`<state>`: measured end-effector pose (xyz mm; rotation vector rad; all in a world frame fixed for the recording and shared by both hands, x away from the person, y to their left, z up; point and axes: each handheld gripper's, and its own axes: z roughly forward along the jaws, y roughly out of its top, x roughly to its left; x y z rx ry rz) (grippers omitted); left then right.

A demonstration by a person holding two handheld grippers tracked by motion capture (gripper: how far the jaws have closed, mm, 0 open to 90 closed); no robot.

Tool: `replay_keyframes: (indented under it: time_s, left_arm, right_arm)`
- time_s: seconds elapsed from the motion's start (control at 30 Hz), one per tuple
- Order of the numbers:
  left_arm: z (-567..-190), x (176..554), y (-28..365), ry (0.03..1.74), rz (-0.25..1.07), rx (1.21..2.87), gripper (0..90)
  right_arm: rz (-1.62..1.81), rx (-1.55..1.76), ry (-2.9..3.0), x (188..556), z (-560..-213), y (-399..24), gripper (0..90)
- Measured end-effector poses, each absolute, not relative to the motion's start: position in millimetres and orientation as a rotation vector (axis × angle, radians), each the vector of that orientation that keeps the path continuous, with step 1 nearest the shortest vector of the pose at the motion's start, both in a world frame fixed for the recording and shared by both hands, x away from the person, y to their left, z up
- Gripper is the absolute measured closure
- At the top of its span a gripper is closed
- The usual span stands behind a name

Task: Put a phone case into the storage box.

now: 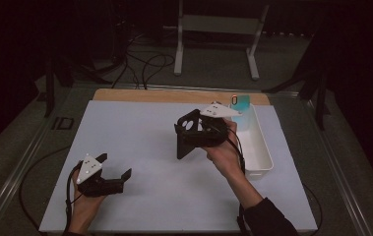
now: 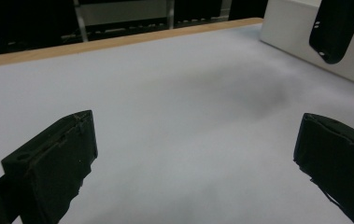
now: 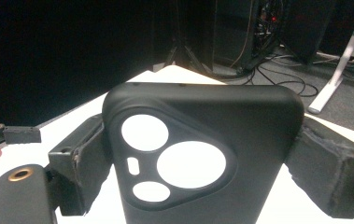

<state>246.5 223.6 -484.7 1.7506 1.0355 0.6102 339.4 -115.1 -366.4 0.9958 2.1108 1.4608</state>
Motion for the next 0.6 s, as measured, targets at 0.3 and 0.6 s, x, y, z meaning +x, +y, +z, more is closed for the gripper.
replay_keyframes:
  time_s: [0.3, 0.6]
  left_arm:
    - [-489, 247, 224, 1.047, 0.636, 1.763, 0.4]
    - [-490, 246, 225, 1.057, 0.640, 1.752, 0.4]
  right_arm:
    - [1.447, 1.013, 2.094, 348, -364, -123, 13.2]
    - [1.429, 1.039, 2.065, 356, -364, -133, 13.1]
